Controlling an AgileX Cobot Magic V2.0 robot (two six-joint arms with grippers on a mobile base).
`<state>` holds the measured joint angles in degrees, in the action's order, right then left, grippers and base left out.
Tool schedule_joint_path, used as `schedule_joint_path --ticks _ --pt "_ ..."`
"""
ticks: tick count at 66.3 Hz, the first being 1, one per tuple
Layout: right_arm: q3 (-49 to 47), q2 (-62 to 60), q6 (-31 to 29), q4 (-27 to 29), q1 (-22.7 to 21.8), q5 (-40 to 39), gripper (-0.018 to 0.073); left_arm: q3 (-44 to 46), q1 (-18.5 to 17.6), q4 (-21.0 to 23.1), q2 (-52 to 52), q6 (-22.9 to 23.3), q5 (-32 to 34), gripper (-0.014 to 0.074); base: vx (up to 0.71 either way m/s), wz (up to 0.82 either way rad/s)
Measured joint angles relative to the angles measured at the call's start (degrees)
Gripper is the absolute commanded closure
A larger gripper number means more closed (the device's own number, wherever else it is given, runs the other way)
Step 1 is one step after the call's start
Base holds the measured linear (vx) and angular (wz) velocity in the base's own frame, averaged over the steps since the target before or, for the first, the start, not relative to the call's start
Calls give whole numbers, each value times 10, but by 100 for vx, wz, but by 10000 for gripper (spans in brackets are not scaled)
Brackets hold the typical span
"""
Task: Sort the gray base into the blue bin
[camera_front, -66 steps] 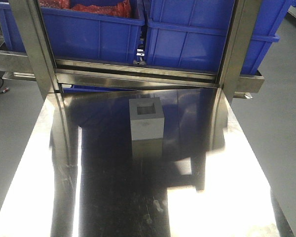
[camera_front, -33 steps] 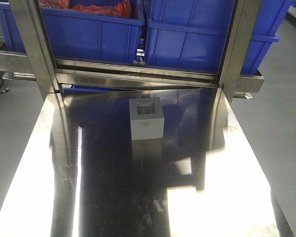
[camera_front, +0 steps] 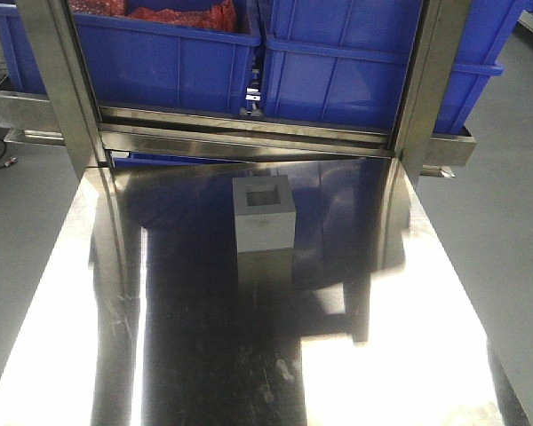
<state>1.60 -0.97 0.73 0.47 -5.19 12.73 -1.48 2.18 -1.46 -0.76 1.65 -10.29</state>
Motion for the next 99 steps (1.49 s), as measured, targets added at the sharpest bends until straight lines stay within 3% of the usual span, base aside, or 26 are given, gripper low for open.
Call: schedule_joint_path --ticks 14,22,33,40,51,62,70,84,90,95,99 --pt "0 0 0 0 0 0 564 0 0 0 0 0 3 603 0 0" --pt "0 0 0 0 0 0 564 8 0 0 0 0 45 603 0 0" --pt "0 0 0 0 0 0 564 93 0 0 8 0 88 603 0 0" --pt "0 0 0 0 0 0 564 168 0 0 66 0 58 603 0 0" --pt "0 0 0 0 0 0 564 266 0 0 202 0 -48 603 0 0" --pt "0 0 0 0 0 0 564 302 0 0 277 0 -84 588 0 0" --pt "0 0 0 0 0 0 564 304 0 0 285 0 -85 487 0 0" --pt "0 0 0 0 0 0 564 304 0 0 285 0 -85 69 0 0" --pt "0 0 0 0 0 0 564 304 0 0 285 0 -79 -70 0 0" --pt "0 0 0 0 0 0 564 304 0 0 285 0 -76 -132 0 0" --pt "0 0 0 0 0 0 564 304 0 0 285 0 -76 -134 0 0"
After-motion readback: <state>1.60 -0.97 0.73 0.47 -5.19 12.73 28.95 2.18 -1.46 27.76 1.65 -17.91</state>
